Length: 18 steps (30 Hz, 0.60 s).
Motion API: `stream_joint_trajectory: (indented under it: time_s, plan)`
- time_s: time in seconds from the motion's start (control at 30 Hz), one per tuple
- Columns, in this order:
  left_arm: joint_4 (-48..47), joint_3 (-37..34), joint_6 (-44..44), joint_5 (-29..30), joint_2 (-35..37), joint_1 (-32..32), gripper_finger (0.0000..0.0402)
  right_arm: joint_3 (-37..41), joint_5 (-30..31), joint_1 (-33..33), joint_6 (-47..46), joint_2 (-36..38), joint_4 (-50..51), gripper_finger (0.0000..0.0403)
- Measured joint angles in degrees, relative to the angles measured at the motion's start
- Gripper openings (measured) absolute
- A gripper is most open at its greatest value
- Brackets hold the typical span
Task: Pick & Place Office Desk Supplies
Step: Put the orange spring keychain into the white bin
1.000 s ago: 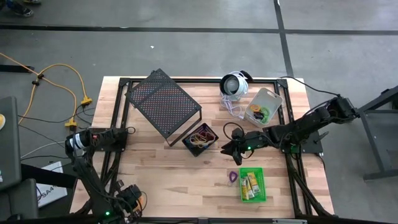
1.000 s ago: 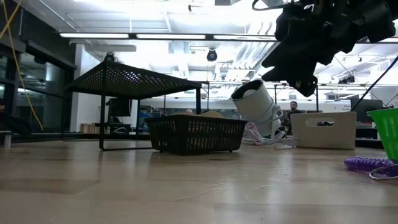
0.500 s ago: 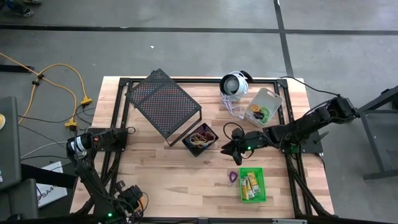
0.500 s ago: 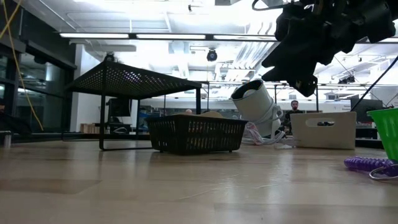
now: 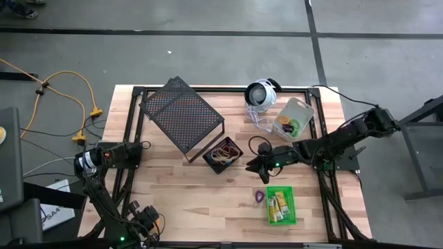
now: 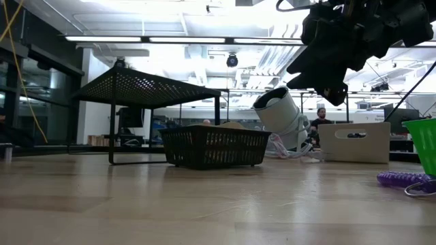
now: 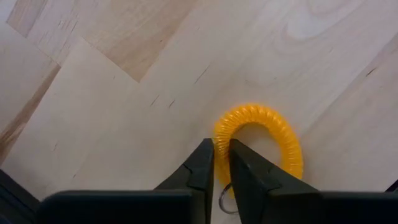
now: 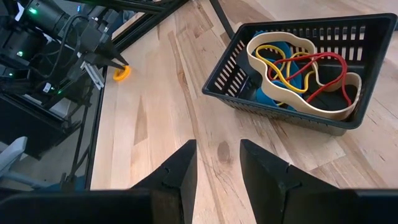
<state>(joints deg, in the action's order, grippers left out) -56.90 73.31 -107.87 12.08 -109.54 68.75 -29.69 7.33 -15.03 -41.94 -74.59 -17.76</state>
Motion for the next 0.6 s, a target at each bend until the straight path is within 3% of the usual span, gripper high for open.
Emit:
stream_joint_trajectory:
  time_s: [0.4,0.6]
  plan:
    - [0.0,0.1,-0.2,0.3,0.1,0.0,0.0021,0.0,0.0,0.0,0.0,0.0,0.0,0.0109]
    - [0.1,0.1,-0.2,3.4,0.1,0.0,0.0021,0.0,0.0,0.0,0.0,0.0,0.0,0.0109]
